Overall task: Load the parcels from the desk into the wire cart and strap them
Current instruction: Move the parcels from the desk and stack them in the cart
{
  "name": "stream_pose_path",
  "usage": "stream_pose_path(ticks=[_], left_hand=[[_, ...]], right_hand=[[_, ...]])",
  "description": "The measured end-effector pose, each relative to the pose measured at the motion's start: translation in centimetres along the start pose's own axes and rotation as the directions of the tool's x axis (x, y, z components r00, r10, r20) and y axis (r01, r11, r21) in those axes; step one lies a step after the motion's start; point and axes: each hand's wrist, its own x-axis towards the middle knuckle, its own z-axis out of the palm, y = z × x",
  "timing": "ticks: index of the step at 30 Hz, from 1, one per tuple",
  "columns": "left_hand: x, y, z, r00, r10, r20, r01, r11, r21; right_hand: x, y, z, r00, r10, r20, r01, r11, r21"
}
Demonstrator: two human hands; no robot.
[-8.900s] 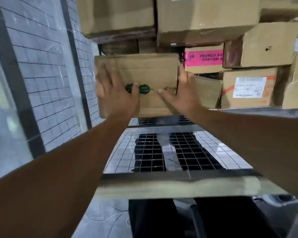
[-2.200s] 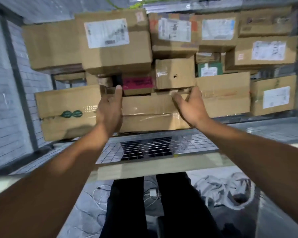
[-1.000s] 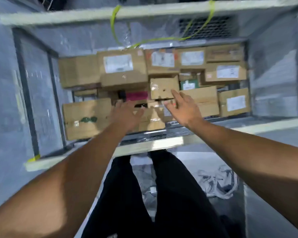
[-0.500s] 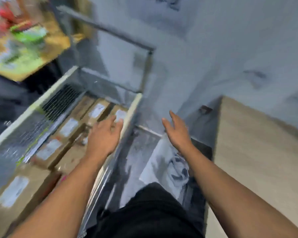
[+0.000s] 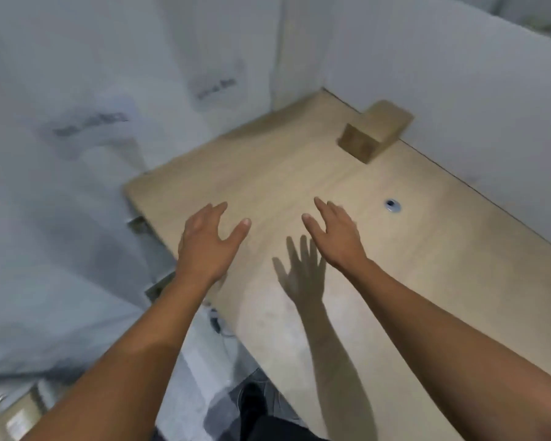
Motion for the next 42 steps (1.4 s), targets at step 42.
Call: stream_pose_path(ticks=[42], left_hand=[[32.8,9.2,22.2,0.894,0.265,0.36,-0.128,0.923,-0.362]], right_hand=[[20.7,20.0,3.8,0.585,0.739,-0.334,-0.328,0.593,0.735]])
